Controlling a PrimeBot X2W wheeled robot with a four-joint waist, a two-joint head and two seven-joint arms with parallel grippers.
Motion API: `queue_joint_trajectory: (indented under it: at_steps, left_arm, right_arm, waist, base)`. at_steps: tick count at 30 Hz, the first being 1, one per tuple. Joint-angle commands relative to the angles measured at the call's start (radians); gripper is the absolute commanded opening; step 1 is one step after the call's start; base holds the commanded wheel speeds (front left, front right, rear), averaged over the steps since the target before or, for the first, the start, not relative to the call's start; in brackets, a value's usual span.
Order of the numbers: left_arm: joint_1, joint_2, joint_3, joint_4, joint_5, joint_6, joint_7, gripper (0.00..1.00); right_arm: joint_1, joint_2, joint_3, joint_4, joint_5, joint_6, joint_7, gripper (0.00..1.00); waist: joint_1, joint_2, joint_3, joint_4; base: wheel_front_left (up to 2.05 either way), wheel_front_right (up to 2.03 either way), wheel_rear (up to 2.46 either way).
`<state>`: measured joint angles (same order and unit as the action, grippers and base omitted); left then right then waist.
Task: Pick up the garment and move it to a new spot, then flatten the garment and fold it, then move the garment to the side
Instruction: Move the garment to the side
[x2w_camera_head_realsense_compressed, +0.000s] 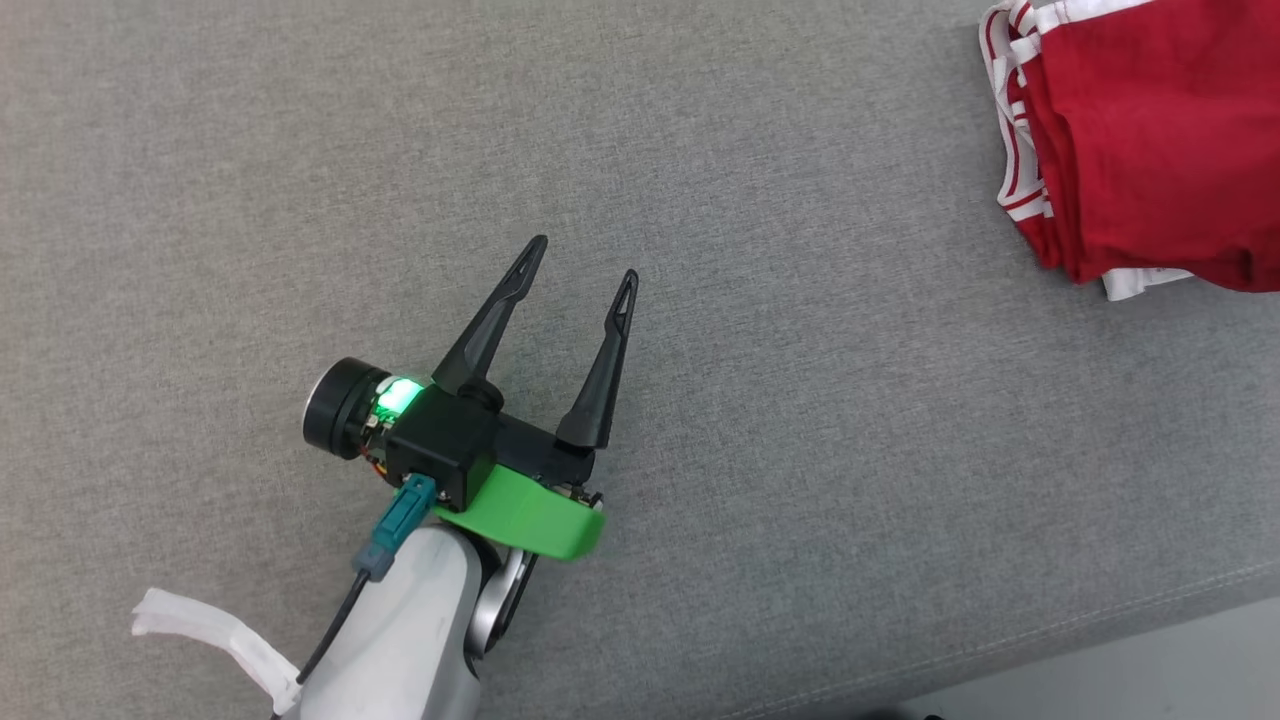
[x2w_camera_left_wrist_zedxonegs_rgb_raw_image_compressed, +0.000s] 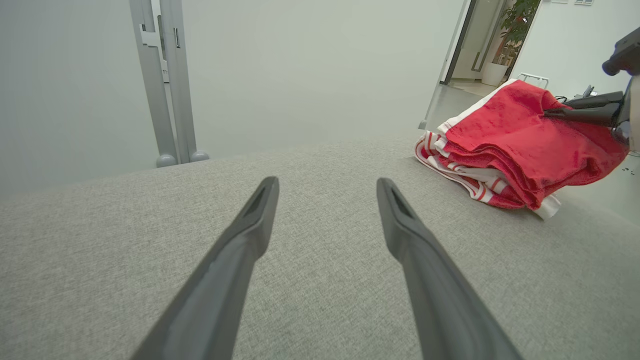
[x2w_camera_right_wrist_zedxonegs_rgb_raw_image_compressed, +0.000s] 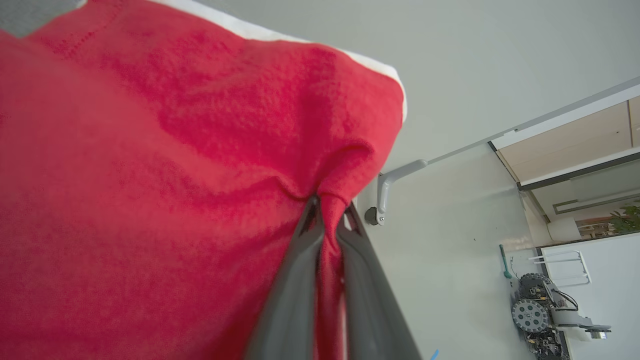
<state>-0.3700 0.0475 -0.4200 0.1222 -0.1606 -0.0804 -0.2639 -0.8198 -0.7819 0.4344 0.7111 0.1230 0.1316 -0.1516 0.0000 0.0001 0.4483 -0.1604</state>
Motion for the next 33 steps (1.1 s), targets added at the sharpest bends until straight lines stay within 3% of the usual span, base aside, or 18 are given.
queue_joint_trajectory:
  at_steps: [1, 10, 11, 12, 15, 23, 33]
  left_arm:
    - [-0.021, 0.006, 0.006, 0.0, 0.008, 0.0, 0.0, 1.0]
    - [-0.032, 0.006, 0.015, -0.004, 0.005, -0.004, 0.0, 1.0]
    - [-0.033, 0.006, 0.015, -0.004, 0.003, -0.003, 0.0, 1.0]
    - [-0.034, 0.006, 0.014, -0.004, 0.001, -0.001, 0.0, 1.0]
    - [-0.031, 0.006, 0.015, -0.004, -0.006, 0.004, 0.0, 1.0]
    - [0.02, 0.006, 0.018, -0.002, -0.045, 0.023, 0.0, 1.0]
    - [0.123, 0.006, 0.109, -0.018, -0.063, 0.043, 0.0, 1.0]
  right_arm:
    - [-0.01, -0.002, 0.0, 0.01, -0.003, -0.002, -0.005, 0.0]
    - [-0.046, -0.003, -0.006, 0.115, -0.012, -0.002, -0.01, 0.0]
    - [-0.051, 0.0, -0.009, 0.124, -0.012, -0.002, -0.014, 0.36]
    - [-0.056, 0.004, -0.016, 0.142, -0.009, -0.002, -0.015, 1.0]
    - [-0.051, 0.042, -0.041, 0.199, 0.034, -0.002, 0.022, 1.0]
    - [-0.081, 0.09, -0.067, 0.205, 0.049, -0.002, -0.032, 1.0]
    - [0.012, 0.251, -0.098, -0.005, 0.158, -0.002, -0.098, 1.0]
  waist:
    - [0.0, -0.0001, 0.024, 0.013]
    - [0.0, -0.0001, 0.055, 0.059]
    - [0.0, -0.0001, 0.055, 0.063]
    - [0.0, -0.0001, 0.055, 0.067]
    - [0.0, -0.0001, 0.044, 0.077]
    - [0.0, -0.0001, -0.063, 0.109]
    - [0.0, -0.0001, -0.238, 0.168]
  base:
    - [0.0, 0.0, 0.0]
    - [0.0, 0.0, 0.0]
    - [0.0, 0.0, 0.0]
    - [0.0, 0.0, 0.0]
    - [0.0, 0.0, 0.0]
    - [0.0, 0.0, 0.0]
    - [0.0, 0.0, 0.0]
